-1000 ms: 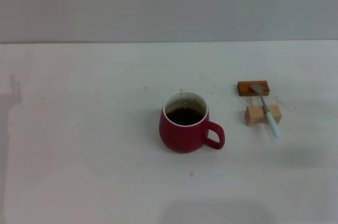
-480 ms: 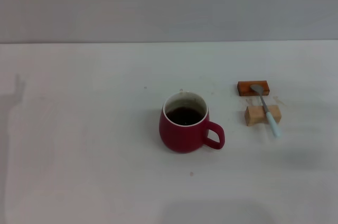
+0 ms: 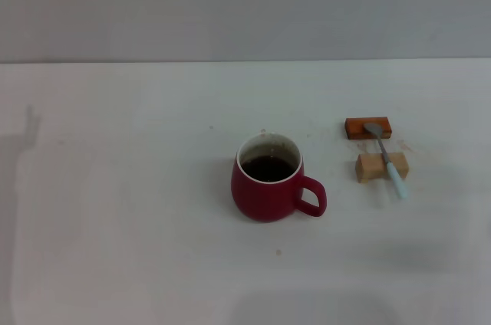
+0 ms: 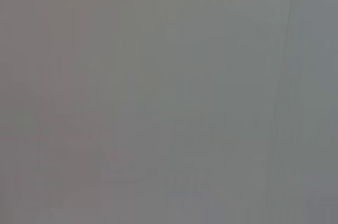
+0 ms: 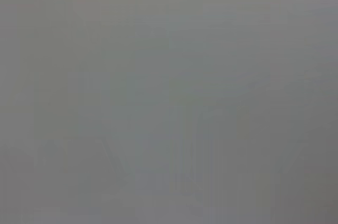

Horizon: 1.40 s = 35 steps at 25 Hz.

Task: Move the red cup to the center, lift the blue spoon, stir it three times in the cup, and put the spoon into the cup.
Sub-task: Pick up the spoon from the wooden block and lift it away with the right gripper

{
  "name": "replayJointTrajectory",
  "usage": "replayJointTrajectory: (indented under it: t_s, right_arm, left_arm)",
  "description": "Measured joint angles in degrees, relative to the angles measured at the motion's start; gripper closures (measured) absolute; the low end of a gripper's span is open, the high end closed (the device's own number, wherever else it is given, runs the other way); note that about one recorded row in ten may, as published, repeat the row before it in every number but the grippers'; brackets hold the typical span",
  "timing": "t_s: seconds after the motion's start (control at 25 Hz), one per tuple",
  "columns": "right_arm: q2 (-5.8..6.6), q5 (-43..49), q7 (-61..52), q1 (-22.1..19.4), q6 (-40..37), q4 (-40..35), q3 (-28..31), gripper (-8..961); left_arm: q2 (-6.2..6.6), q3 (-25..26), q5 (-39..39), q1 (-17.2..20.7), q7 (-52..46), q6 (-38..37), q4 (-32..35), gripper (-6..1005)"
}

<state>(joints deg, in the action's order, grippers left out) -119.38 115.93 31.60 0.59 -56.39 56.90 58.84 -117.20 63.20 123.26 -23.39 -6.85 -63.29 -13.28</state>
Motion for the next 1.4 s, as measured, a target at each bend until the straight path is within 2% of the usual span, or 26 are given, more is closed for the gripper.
replayJointTrajectory:
  t_s: [0.2, 0.24, 0.28, 0.44, 0.64, 0.84, 1.04, 1.4]
  right_arm:
    - [0.0, -2.93, 3.74, -1.5, -2.66, 2.18, -5.08, 356]
    - [-0.03, -5.56, 6.67, -1.9, -4.88, 3.26, -9.31, 356]
    - [-0.03, -5.56, 6.67, -1.9, -4.88, 3.26, -9.31, 356]
    - [0.16, -11.77, 13.45, -1.95, -8.28, 6.16, -18.99, 357]
    - [0.29, -14.34, 15.7, -2.48, -8.5, 7.71, -24.47, 357]
    - [1.16, -18.52, 16.09, -4.33, -5.98, 9.3, -30.57, 356]
    - [1.95, -19.78, 16.42, -5.9, -2.15, 9.38, -32.74, 356]
    - [2.72, -21.54, 19.79, -5.48, 1.72, 8.9, -34.47, 356]
  left_arm:
    - [-0.02, 0.0, 0.02, 0.0, 0.06, 0.02, 0.0, 139]
    - [-0.03, 0.0, -0.03, 0.08, 0.06, -0.08, 0.0, 139]
    - [-0.03, 0.0, -0.03, 0.08, 0.06, -0.08, 0.0, 139]
    - [-0.04, 0.61, 0.03, 0.31, 0.08, -0.45, 0.01, 139]
    - [-0.04, 0.61, 0.07, 0.18, 0.08, -0.65, 0.54, 139]
    - [-0.04, 0.61, 0.01, 0.68, 0.06, -0.84, 0.62, 140]
    - [-0.04, 0.67, -0.06, 1.45, -0.11, -1.46, 0.62, 140]
    - [-0.04, 1.06, -0.14, 2.29, -0.36, -2.44, 0.62, 140]
